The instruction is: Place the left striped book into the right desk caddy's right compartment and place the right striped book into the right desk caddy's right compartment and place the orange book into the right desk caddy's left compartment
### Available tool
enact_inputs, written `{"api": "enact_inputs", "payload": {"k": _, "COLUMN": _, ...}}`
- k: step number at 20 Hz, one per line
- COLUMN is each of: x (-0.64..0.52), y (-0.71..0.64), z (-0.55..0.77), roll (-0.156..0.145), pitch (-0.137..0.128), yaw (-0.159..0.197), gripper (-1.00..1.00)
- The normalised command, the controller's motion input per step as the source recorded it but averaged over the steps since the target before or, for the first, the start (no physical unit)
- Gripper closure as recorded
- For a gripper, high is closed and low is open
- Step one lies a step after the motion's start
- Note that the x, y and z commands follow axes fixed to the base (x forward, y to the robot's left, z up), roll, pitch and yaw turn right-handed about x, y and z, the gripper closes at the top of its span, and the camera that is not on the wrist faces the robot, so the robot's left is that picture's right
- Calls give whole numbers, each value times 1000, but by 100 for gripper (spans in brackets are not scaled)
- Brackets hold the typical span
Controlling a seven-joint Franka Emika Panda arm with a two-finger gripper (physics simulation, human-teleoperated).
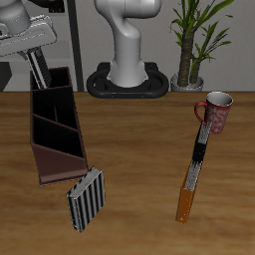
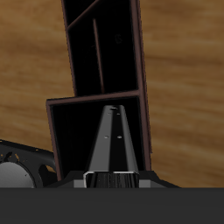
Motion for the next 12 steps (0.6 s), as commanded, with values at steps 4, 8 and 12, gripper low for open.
{"api": "enact_inputs", "payload": {"k": 4, "x": 123, "y": -159, "z": -4, "roll": 65, "pitch": 47, "yaw": -72, "gripper": 100}}
{"api": "enact_inputs", "payload": {"k": 8, "x": 143, "y": -158, "z": -73, "roll": 32, "pitch": 50, "yaw": -33, "gripper": 100}}
{"api": "enact_inputs", "payload": {"k": 12, "x": 92, "y": -85, "z": -14, "roll": 6, "pitch": 32, "yaw": -22, "gripper": 100}}
